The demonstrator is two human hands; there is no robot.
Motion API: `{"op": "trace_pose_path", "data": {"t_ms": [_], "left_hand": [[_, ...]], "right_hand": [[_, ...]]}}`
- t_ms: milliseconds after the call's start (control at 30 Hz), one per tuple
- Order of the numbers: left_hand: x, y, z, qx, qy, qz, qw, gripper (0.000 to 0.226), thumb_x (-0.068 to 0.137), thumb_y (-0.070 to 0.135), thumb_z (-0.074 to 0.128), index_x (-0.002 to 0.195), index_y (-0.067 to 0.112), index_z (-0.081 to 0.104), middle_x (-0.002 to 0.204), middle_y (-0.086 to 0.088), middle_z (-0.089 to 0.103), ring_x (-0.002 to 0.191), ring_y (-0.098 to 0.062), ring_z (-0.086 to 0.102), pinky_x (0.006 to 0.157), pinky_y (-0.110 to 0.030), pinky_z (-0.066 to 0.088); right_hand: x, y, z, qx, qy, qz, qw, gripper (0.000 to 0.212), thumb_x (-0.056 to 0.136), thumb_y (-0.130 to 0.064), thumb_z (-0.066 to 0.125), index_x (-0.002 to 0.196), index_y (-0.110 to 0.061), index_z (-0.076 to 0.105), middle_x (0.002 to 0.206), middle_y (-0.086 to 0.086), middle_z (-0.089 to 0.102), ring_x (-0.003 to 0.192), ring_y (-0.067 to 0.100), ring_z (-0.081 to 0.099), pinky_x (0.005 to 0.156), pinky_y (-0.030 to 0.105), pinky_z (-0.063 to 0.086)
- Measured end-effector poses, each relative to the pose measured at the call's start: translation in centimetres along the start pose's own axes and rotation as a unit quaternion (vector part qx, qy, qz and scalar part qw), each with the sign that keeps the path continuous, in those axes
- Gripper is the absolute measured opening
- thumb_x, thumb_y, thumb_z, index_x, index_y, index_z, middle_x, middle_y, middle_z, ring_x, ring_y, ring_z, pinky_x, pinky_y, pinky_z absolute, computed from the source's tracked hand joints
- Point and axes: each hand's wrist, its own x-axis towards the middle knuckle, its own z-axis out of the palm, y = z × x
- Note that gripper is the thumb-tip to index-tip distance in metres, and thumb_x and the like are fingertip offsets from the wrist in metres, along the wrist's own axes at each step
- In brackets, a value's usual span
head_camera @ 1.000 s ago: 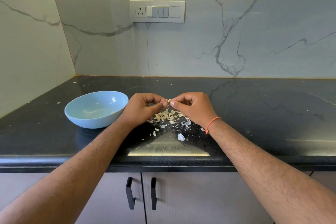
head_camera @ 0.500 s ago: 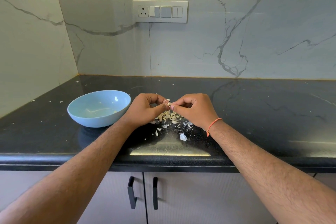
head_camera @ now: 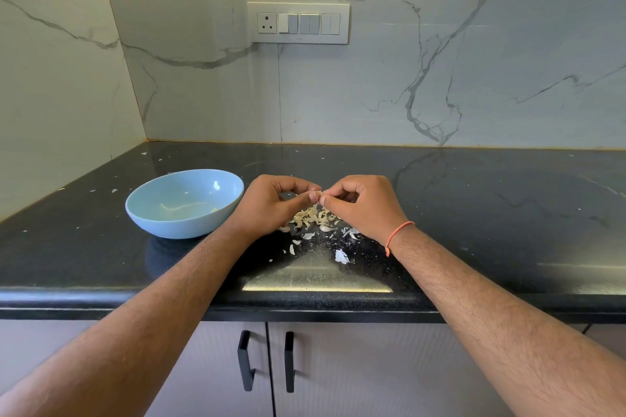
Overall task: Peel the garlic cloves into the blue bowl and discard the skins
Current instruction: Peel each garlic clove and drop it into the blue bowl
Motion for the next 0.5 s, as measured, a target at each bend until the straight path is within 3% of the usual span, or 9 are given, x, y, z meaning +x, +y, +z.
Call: {"op": "trace_pose_path", "data": {"t_ms": [133,233,333,367,500], "left_hand": [[-0.07,0.0,-0.19,0.003,0.001,-0.013,1.0,0.021,0.097,0.028,0.074,0.114,0.018,0.082,0.073,0.015,0.077,0.049,0.003,0.055,0.05,-0.015,0.046],[-0.05,-0.03,-0.29,0.007,-0.006,-0.021,1.0,0.024,0.098,0.033,0.071,0.114,0.019,0.082,0.062,0.016,0.071,0.047,-0.003,0.05,0.051,-0.019,0.046],[0.03,-0.13,-0.46,-0.009,-0.01,-0.026,1.0,0.028,0.095,0.042,0.07,0.111,0.024,0.083,0.068,-0.002,0.075,0.049,-0.011,0.052,0.052,-0.022,0.047],[0.05,-0.16,-0.46,-0.011,-0.01,-0.025,1.0,0.027,0.095,0.04,0.071,0.111,0.023,0.083,0.068,-0.005,0.075,0.048,-0.01,0.052,0.051,-0.022,0.046],[-0.06,-0.02,-0.13,0.011,0.011,0.003,1.0,0.016,0.095,0.025,0.077,0.106,0.014,0.083,0.075,0.013,0.077,0.047,0.007,0.054,0.051,-0.008,0.042]], "right_hand": [[0.15,0.07,-0.06,0.029,-0.023,0.03,0.999,0.003,0.086,-0.024,0.085,0.083,-0.024,0.084,0.071,-0.011,0.075,0.06,-0.002,0.062,0.06,0.013,0.047],[0.27,0.16,-0.15,0.055,-0.043,0.041,0.997,0.002,0.087,-0.02,0.083,0.086,-0.02,0.084,0.075,-0.007,0.077,0.062,-0.003,0.061,0.064,0.016,0.05],[0.41,0.3,-0.16,0.074,-0.057,0.053,0.994,0.002,0.088,-0.018,0.082,0.088,-0.017,0.084,0.08,-0.001,0.079,0.069,0.004,0.064,0.069,0.022,0.055],[0.43,0.31,-0.17,0.076,-0.058,0.056,0.994,0.002,0.088,-0.018,0.082,0.088,-0.017,0.084,0.081,-0.001,0.079,0.069,0.005,0.065,0.07,0.024,0.055],[0.31,0.02,-0.21,0.055,-0.04,0.062,0.996,0.007,0.086,-0.021,0.084,0.079,-0.019,0.082,0.073,-0.004,0.077,0.062,0.002,0.063,0.063,0.02,0.053]]}}
